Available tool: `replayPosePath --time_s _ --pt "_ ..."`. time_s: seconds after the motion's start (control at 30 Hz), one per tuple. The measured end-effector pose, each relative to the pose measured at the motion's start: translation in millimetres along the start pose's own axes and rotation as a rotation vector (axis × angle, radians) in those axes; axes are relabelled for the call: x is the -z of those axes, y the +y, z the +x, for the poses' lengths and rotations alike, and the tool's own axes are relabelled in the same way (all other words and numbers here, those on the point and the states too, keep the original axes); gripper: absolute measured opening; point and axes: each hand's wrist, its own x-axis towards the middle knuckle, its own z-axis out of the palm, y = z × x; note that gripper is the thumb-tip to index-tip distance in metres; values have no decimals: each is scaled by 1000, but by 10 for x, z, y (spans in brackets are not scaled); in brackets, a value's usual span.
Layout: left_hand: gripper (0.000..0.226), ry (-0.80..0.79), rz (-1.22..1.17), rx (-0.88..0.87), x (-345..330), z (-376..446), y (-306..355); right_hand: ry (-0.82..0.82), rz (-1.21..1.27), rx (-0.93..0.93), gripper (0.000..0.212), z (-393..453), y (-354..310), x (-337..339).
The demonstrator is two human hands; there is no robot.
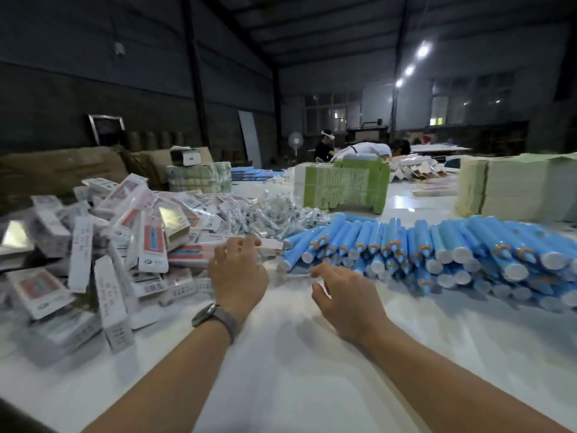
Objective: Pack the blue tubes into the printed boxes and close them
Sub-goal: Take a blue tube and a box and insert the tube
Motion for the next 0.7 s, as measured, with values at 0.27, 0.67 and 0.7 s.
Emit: replayPosePath --time_s 0.27,0.67,0.7 --pt "64 -302 327 -15 79 361 -573 -33 7 -11 21 23 42 -46" --pt "59 318 -352 -457 485 155 244 43 248 -111 20 63 93 -32" --pt "57 334 -514 -459 483 55 369 90 379 -177 24 70 117 -14"
